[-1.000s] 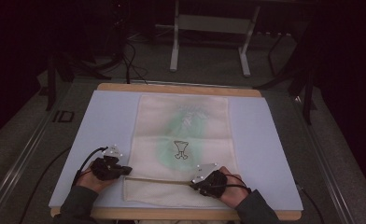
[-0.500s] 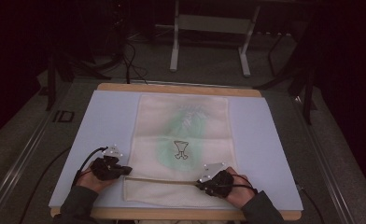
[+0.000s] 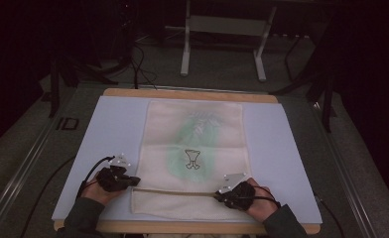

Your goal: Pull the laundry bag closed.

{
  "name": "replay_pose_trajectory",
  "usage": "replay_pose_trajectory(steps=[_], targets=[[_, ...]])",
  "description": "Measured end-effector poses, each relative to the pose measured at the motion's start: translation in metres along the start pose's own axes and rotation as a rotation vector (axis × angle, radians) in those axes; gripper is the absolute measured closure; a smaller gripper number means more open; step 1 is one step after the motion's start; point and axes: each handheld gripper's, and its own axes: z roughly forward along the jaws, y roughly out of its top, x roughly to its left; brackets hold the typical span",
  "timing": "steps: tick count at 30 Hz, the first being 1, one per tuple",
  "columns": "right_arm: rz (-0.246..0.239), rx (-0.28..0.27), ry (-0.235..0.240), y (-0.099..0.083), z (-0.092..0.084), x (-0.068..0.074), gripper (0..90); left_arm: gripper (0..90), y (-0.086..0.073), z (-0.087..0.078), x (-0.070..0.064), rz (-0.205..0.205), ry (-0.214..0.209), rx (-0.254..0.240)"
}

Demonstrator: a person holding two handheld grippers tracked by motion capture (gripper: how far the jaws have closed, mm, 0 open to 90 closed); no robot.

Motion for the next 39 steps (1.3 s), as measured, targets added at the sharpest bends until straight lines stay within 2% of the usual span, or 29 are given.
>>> replay_pose_trajectory(steps=[20,39], targets=[[0.031,0.022,-0.020,-0.015,-0.014,-0.005,82.3,90.0,0.000,0.000,-0.001,0.005,0.006,0.002],[0.085,0.021,-0.037,-0.036,-0.029,-0.014,82.2,90.0,0.000,0.000,-0.001,0.007,0.006,0.003]])
